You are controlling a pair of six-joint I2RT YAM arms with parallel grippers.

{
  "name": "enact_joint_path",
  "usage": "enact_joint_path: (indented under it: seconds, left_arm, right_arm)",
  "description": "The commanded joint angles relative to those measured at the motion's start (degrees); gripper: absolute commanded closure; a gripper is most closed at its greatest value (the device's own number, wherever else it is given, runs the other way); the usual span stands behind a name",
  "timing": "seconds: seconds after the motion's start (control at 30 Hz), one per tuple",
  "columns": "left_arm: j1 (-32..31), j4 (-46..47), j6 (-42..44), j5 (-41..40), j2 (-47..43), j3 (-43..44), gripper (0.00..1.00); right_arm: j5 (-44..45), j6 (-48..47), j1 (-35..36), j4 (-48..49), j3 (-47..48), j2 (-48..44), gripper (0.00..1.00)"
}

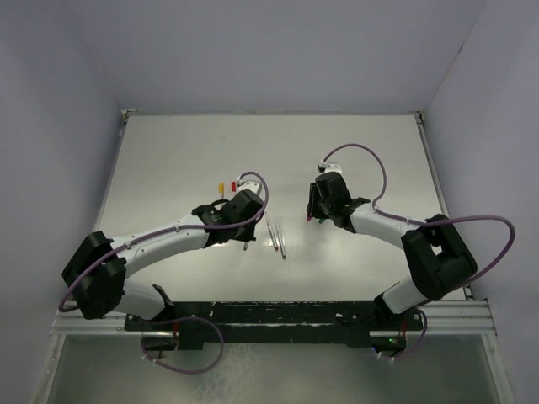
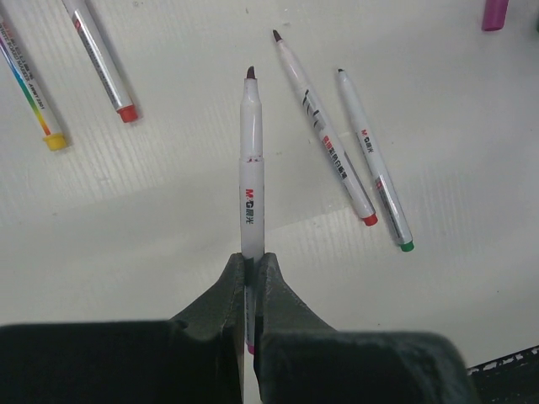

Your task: Insert the pens into the pen caps

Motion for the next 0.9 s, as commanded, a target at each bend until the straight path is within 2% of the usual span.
enact_joint_path:
  seconds: [0.0,0.87]
  left_arm:
    - [0.0,3.1,0.4,0.1,-0.7,-0.7,1.00]
    - [0.0,4.2,1.0,1.1,-0.3,-1.4,1.00]
  right_arm:
    - [-0.9,-0.4,0.6,-1.9,3.4,1.7,0.62]
    - [2.0,1.4,2.0,-5.7,7.2,10.3,0.64]
